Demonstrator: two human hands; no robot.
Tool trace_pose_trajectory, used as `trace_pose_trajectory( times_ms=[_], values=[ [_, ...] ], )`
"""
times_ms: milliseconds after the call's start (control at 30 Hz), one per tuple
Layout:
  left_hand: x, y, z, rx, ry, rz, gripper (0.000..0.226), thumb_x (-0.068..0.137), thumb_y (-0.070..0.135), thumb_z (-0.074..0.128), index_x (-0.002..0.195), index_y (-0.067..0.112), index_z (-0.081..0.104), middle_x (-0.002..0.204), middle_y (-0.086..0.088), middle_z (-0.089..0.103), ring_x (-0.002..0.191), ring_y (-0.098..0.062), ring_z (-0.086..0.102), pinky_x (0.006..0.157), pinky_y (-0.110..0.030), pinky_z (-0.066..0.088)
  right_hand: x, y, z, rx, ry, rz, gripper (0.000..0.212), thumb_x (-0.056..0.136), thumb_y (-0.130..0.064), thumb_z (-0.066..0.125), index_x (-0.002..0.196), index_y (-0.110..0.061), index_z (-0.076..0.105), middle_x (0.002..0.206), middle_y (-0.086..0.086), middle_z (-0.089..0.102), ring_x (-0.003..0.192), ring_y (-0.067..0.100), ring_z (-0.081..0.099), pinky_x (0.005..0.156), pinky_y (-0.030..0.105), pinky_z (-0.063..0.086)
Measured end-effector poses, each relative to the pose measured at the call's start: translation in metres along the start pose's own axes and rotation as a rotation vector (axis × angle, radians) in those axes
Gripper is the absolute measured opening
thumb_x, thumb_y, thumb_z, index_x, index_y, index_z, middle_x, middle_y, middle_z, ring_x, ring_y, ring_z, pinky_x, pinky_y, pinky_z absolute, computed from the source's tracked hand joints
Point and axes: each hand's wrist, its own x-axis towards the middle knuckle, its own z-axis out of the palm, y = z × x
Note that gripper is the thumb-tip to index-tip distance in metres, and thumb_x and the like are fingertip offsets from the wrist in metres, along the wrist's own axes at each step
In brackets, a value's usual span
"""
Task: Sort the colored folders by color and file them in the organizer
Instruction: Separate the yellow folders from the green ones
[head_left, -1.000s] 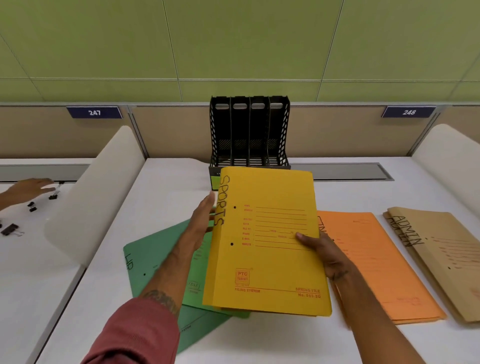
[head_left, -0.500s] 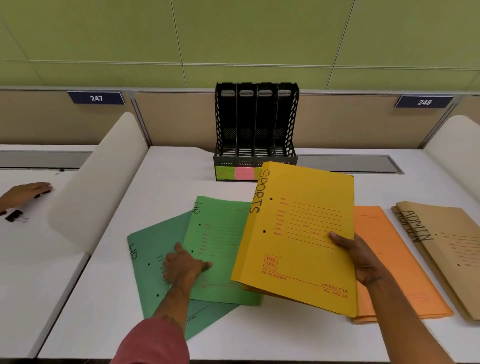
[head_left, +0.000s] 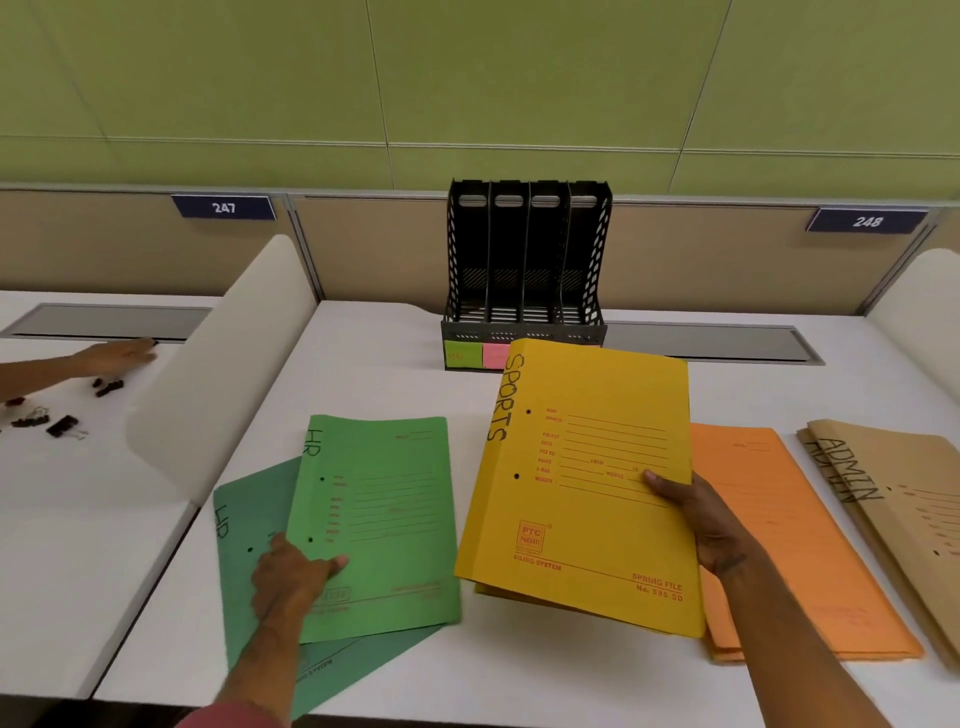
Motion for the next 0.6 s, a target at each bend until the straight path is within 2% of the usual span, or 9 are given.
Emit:
trace_pose_trajectory(
  times_ms=[167, 267, 333, 400, 433, 467, 500, 600],
  values=[
    [0.022, -0.014, -0.019, 0.122, -0.005, -0.037, 0.099, 0.058, 0.039, 0.094, 0.13, -0.001, 0.04, 0.126, -0.031, 0.052, 0.12, -0.048, 0.048, 0.097, -0.06, 0.045, -0.004, 0.002, 0.01, 0.007, -0.003, -0.009, 0.045, 0.084, -0.013, 0.066, 0.129, -0.011, 0.06, 0.124, 0.022, 0.067, 0.112, 0.047, 0.064, 0.094, 0.063, 0.051],
    [0.022, -0.007, -0.034, 0.25, -0.003, -0.088, 0.108, 0.059, 0.043, 0.092, 0.141, 0.006, 0.032, 0.136, -0.031, 0.039, 0.13, -0.047, 0.035, 0.106, -0.062, 0.033, 0.0, 0.008, 0.024, -0.011, -0.026, -0.002, 0.046, 0.084, -0.014, 0.067, 0.129, -0.011, 0.06, 0.124, 0.022, 0.068, 0.11, 0.045, 0.066, 0.089, 0.06, 0.055],
    [0.016, 0.008, -0.037, 0.356, 0.036, 0.005, 0.107, 0.063, 0.042, 0.09, 0.145, 0.011, 0.028, 0.138, -0.028, 0.035, 0.132, -0.045, 0.033, 0.106, -0.061, 0.033, 0.002, 0.013, 0.032, -0.019, -0.049, 0.008, 0.047, 0.085, -0.013, 0.068, 0.131, -0.011, 0.06, 0.124, 0.021, 0.068, 0.108, 0.044, 0.067, 0.084, 0.057, 0.058],
    [0.0, 0.035, -0.027, 0.285, 0.065, 0.221, 0.095, 0.072, 0.046, 0.083, 0.146, 0.013, 0.034, 0.138, -0.025, 0.042, 0.128, -0.042, 0.041, 0.102, -0.058, 0.039, 0.003, 0.019, 0.035, -0.018, -0.065, 0.028, 0.047, 0.087, -0.012, 0.067, 0.132, -0.009, 0.059, 0.123, 0.021, 0.068, 0.107, 0.044, 0.067, 0.082, 0.056, 0.058],
    [-0.012, 0.05, -0.021, 0.123, 0.008, 0.327, 0.087, 0.076, 0.052, 0.077, 0.144, 0.014, 0.039, 0.136, -0.023, 0.048, 0.124, -0.039, 0.047, 0.1, -0.055, 0.042, 0.004, 0.023, 0.036, -0.014, -0.07, 0.037, 0.047, 0.086, -0.011, 0.068, 0.133, -0.009, 0.059, 0.123, 0.021, 0.068, 0.107, 0.044, 0.067, 0.08, 0.055, 0.059],
    [-0.031, 0.077, -0.003, -0.051, -0.121, 0.419, 0.08, 0.079, 0.059, 0.068, 0.142, 0.016, 0.043, 0.133, -0.018, 0.054, 0.119, -0.034, 0.054, 0.098, -0.05, 0.045, 0.001, 0.023, 0.023, 0.01, -0.047, 0.035, 0.049, 0.086, -0.011, 0.068, 0.134, -0.009, 0.058, 0.123, 0.021, 0.068, 0.107, 0.044, 0.067, 0.08, 0.055, 0.059],
    [-0.052, 0.101, 0.016, -0.195, -0.29, 0.438, 0.076, 0.082, 0.065, 0.059, 0.14, 0.02, 0.046, 0.131, -0.013, 0.057, 0.114, -0.029, 0.058, 0.095, -0.047, 0.047, -0.001, 0.024, 0.009, 0.029, -0.035, 0.031, 0.05, 0.086, -0.012, 0.069, 0.134, -0.01, 0.057, 0.124, 0.021, 0.068, 0.108, 0.044, 0.067, 0.081, 0.055, 0.058],
    [-0.092, 0.124, 0.041, -0.504, -0.773, 0.254, 0.064, 0.082, 0.078, 0.043, 0.127, 0.035, 0.055, 0.122, -0.002, 0.065, 0.109, -0.025, 0.064, 0.089, -0.044, 0.053, -0.001, 0.035, 0.006, 0.007, -0.06, 0.054, 0.053, 0.086, -0.014, 0.07, 0.136, -0.012, 0.056, 0.127, 0.021, 0.066, 0.113, 0.045, 0.065, 0.089, 0.061, 0.055]
  ],
)
